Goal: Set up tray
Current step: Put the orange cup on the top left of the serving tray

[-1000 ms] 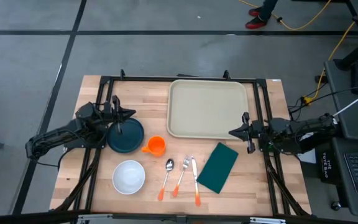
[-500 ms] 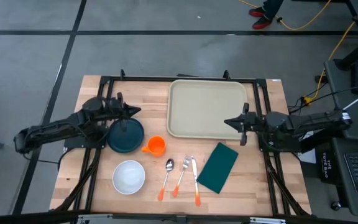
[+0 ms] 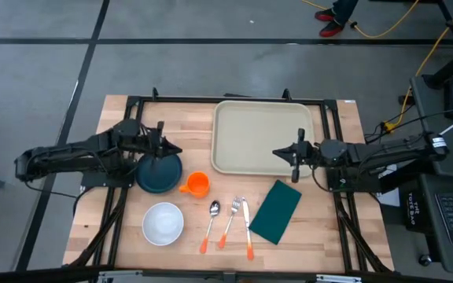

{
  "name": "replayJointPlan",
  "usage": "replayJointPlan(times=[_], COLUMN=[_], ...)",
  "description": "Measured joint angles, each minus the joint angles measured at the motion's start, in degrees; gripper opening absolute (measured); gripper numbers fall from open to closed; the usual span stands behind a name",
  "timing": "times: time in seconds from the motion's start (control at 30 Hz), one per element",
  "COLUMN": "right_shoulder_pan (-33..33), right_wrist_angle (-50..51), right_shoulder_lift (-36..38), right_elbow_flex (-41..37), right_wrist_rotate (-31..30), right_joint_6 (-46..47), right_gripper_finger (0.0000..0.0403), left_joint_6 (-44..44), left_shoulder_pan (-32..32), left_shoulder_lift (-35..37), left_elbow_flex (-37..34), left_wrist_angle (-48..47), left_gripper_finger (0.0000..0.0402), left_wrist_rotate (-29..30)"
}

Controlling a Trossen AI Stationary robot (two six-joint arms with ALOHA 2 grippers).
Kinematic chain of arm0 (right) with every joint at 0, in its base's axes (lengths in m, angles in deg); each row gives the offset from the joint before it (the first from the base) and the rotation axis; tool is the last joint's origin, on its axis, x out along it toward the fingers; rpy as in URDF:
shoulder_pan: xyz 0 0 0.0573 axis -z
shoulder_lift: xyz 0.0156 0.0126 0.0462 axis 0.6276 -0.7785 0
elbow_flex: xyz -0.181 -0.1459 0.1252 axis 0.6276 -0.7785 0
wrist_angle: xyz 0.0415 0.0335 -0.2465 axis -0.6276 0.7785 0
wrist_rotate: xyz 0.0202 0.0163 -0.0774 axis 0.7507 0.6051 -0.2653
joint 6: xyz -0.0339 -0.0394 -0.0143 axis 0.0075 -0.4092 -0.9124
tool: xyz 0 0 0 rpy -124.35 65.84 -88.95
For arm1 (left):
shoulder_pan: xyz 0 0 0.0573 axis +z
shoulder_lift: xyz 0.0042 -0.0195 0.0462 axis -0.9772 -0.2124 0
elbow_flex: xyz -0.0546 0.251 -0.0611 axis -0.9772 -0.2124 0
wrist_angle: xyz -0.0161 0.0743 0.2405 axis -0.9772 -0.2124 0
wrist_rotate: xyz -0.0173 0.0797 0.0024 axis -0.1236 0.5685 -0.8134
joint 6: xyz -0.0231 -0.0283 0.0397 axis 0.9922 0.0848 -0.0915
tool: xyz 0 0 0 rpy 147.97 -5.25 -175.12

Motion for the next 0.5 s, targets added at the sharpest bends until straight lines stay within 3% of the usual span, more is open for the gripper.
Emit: replayJointPlan(times=[0.2,0.37,0.5], right_shoulder_pan=[-3.3,-6.5,-9.8], right_wrist_angle=[-0.4,-1.1,-2.0], right_shoulder_lift=[-1.6,-1.6,-1.9], right_elbow_flex=[0.0,0.0,0.0], right_wrist_rotate=[-1.3,-3.6,-4.1], right_joint_6=[-0.1,1.2,3.7], right_gripper_finger=[0.0012,0.0012,0.0012], left_joint_6=[-3.0,2.6,5.0], left_shoulder_pan=[-10.5,-18.7,-24.7], left_shoulder_lift=[-2.6,-7.9,-14.4], left_elbow_flex=[3.4,6.5,9.7], left_wrist_angle=[-2.0,-9.0,-11.3], left_gripper_finger=[0.0001,0.0002,0.0002], left_wrist_rotate=[7.9,20.1,23.9])
